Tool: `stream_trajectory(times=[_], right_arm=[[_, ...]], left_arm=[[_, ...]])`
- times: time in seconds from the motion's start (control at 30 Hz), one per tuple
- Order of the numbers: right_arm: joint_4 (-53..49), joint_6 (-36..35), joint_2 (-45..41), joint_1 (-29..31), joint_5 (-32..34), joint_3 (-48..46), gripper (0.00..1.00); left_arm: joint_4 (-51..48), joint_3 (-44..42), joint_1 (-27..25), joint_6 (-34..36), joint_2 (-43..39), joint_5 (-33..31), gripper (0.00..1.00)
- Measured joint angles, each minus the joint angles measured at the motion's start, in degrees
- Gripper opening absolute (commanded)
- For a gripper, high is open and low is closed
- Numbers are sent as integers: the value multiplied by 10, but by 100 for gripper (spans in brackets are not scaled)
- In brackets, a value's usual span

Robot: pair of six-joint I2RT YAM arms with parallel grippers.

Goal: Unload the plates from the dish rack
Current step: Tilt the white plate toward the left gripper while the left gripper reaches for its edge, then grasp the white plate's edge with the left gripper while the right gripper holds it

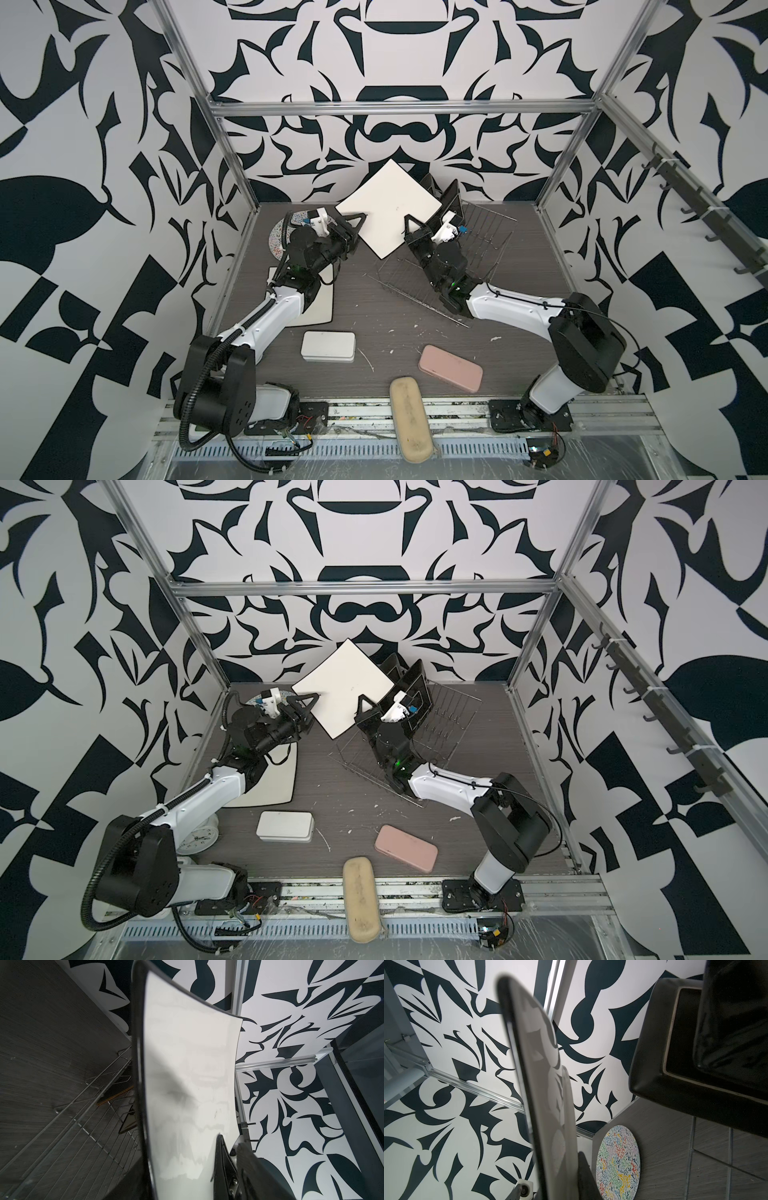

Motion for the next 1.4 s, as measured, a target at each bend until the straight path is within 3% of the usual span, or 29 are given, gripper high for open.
stream_trajectory(times=[0.23, 0.9, 1.4], right_arm=[[12, 8, 0, 6, -1, 3, 0], [18, 43, 5, 9, -16, 17, 0], [18, 55, 5, 9, -22, 17, 0]], left_arm=[[13, 0, 0, -3, 0, 0, 56], [46, 0, -3, -11, 1, -4, 25], [68, 0, -3, -10, 7, -6, 30]])
